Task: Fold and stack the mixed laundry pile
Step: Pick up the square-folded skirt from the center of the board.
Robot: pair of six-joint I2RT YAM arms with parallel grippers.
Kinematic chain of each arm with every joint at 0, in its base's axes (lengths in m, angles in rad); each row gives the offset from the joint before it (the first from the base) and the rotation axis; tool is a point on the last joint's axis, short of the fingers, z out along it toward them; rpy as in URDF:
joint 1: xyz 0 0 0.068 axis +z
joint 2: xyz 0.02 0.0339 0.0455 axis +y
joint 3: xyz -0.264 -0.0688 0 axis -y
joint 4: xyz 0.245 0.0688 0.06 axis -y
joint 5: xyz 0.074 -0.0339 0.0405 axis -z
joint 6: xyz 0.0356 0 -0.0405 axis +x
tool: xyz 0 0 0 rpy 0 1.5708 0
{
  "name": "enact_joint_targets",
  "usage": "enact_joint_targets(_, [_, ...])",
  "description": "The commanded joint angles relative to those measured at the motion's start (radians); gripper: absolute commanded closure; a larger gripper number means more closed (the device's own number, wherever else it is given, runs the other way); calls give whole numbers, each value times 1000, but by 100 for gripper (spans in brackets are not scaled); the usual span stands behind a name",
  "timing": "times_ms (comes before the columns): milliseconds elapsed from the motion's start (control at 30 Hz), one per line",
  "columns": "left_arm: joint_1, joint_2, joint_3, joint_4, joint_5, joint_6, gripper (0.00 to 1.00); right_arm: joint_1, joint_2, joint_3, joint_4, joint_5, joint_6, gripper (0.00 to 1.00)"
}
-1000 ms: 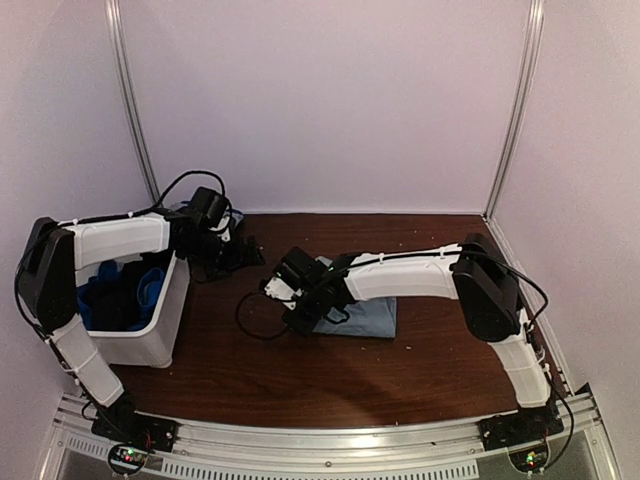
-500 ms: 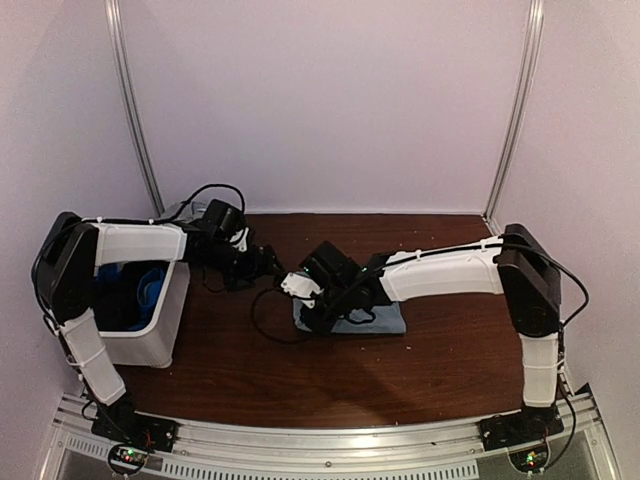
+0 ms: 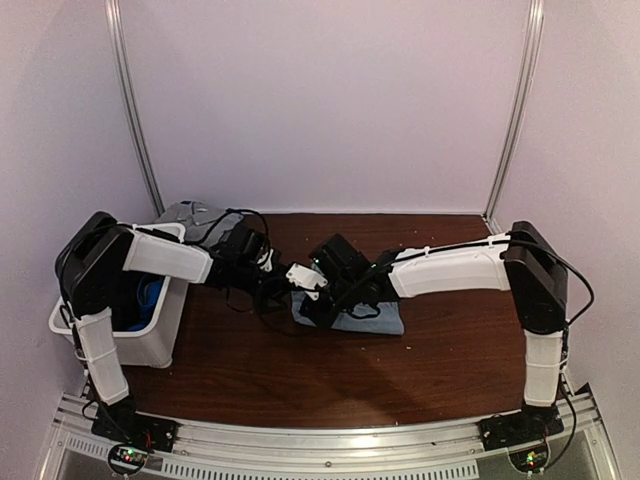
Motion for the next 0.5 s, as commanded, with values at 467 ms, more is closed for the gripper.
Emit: enact_joint_targets(467, [-43, 42, -149, 482, 41, -325, 2, -18, -97, -59, 73, -37, 8, 100])
